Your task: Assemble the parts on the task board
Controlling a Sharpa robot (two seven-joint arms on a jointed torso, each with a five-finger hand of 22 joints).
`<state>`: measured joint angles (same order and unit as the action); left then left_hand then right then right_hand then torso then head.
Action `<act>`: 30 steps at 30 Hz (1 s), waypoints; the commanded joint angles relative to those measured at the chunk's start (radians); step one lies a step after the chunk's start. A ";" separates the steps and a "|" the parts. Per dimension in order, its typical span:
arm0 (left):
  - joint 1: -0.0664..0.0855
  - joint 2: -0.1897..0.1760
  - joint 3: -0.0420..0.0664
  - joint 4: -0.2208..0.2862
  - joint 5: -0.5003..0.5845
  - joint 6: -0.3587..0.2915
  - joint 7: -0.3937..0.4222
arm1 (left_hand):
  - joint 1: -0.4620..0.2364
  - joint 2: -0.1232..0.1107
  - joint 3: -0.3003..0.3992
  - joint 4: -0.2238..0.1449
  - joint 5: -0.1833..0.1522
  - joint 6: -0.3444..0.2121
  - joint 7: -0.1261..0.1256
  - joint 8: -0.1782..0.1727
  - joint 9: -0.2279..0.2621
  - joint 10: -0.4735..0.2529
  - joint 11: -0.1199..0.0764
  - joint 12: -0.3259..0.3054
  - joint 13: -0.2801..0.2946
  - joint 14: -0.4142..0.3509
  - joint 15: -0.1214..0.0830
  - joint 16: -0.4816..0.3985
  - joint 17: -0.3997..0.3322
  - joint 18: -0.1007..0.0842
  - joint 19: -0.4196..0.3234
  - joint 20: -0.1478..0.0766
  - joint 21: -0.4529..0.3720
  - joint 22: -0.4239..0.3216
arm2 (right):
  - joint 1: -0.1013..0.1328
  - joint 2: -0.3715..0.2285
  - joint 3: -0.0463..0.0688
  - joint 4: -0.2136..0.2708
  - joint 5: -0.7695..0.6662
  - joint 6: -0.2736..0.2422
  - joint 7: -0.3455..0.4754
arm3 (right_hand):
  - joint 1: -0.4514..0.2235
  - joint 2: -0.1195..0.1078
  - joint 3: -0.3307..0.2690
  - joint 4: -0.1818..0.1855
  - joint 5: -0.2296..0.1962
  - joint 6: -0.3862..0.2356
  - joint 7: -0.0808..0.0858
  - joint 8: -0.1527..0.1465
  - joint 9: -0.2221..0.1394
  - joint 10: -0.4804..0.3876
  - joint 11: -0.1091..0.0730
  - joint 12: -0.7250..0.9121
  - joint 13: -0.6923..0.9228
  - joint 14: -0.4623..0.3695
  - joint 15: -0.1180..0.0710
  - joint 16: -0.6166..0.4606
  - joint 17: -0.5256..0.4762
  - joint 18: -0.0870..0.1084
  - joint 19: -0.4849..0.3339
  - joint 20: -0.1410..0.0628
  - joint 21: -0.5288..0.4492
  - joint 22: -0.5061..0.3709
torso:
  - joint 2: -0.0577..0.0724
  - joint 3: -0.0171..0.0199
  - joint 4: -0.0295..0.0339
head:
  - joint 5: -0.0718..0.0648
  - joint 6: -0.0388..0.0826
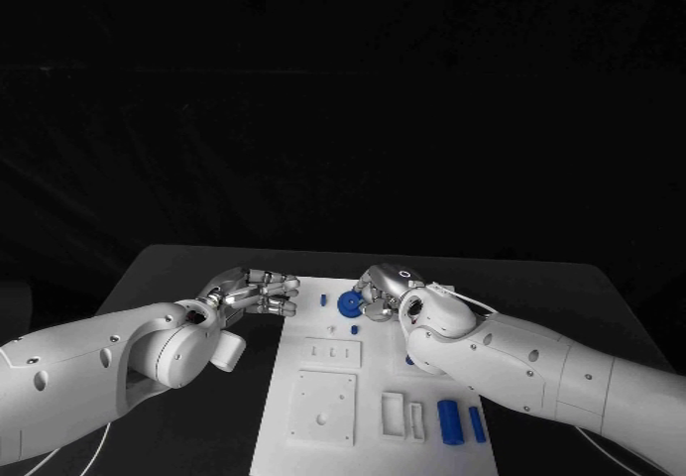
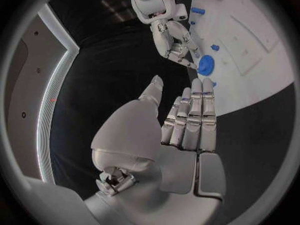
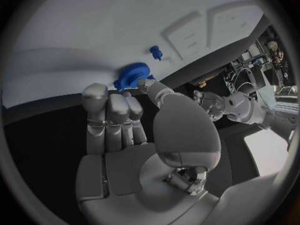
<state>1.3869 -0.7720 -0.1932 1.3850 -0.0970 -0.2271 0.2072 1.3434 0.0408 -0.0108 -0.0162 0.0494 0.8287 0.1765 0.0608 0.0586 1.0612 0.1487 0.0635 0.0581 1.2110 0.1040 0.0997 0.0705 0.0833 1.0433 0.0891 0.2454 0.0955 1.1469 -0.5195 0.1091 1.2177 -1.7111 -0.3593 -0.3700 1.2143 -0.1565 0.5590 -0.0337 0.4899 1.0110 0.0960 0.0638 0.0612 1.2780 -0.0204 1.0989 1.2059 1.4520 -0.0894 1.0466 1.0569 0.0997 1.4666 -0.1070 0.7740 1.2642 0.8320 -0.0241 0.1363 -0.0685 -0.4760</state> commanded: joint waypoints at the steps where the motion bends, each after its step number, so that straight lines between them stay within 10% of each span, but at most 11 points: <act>1: 0.000 0.002 0.001 0.002 -0.003 0.005 0.005 | 0.004 -0.007 0.004 0.000 -0.001 -0.006 -0.002 -0.002 -0.001 -0.007 -0.001 -0.004 0.001 -0.005 0.004 -0.006 -0.001 -0.014 -0.004 0.000 0.004 -0.001 | -0.001 -0.002 0.001 -0.003 0.029 0.027 0.029 | -0.038 0.042 0.253 -0.050 -0.136 0.019 0.003 -0.002 0.001 -0.011 -0.008 0.003 0.005 -0.005 -0.005 -0.004 0.003 0.012 0.053 -0.007 0.003 0.006 | 0.000 -0.0018 0.0029 | -0.003 -0.001; 5: 0.000 0.002 0.001 0.001 -0.003 0.005 0.006 | 0.002 -0.009 0.003 0.004 -0.001 -0.007 -0.002 -0.002 -0.001 -0.007 -0.001 -0.004 0.001 -0.004 0.004 -0.006 -0.001 -0.014 -0.004 0.000 0.003 -0.002 | -0.002 -0.003 0.001 -0.011 0.036 0.035 0.027 | -0.107 0.067 0.378 -0.111 -0.209 0.011 -0.006 -0.002 0.001 -0.007 -0.018 0.006 0.007 -0.005 -0.012 -0.006 0.004 0.011 0.053 -0.011 0.003 0.012 | 0.000 -0.0024 0.0038 | -0.007 -0.003; 30: 0.000 0.001 0.001 -0.002 -0.003 0.005 0.009 | 0.000 -0.012 -0.005 0.015 -0.002 -0.007 -0.002 -0.002 -0.001 -0.007 -0.001 -0.004 0.001 0.000 0.003 -0.013 -0.002 -0.016 0.002 -0.002 -0.004 -0.006 | -0.022 -0.032 0.000 0.033 -0.020 0.047 0.003 | -0.126 0.073 0.385 -0.148 -0.148 0.034 0.002 -0.002 0.001 -0.002 -0.003 0.009 0.010 -0.005 -0.003 -0.007 0.005 0.016 0.052 -0.005 0.002 0.029 | -0.001 -0.0016 0.0027 | -0.002 -0.004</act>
<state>1.3869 -0.7716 -0.1931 1.3822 -0.0972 -0.2271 0.2077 1.3380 0.0355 -0.0144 -0.0071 0.0494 0.8287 0.1765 0.0608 0.0586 1.0612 0.1487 0.0635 0.0581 1.2110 0.1040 0.0925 0.0705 0.0833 1.0433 0.0891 0.2454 0.0924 1.1281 -0.5493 0.1096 1.2410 -1.6890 -0.3149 -0.3592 1.0992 -0.0830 0.9410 -0.1757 0.3486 1.0288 0.0922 0.0610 0.0625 1.2746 -0.0303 1.1036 1.2154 1.4498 -0.0978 1.0467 1.0625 0.0996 1.4667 -0.1143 0.7740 1.2924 0.8319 -0.0262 0.1383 -0.0680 -0.4814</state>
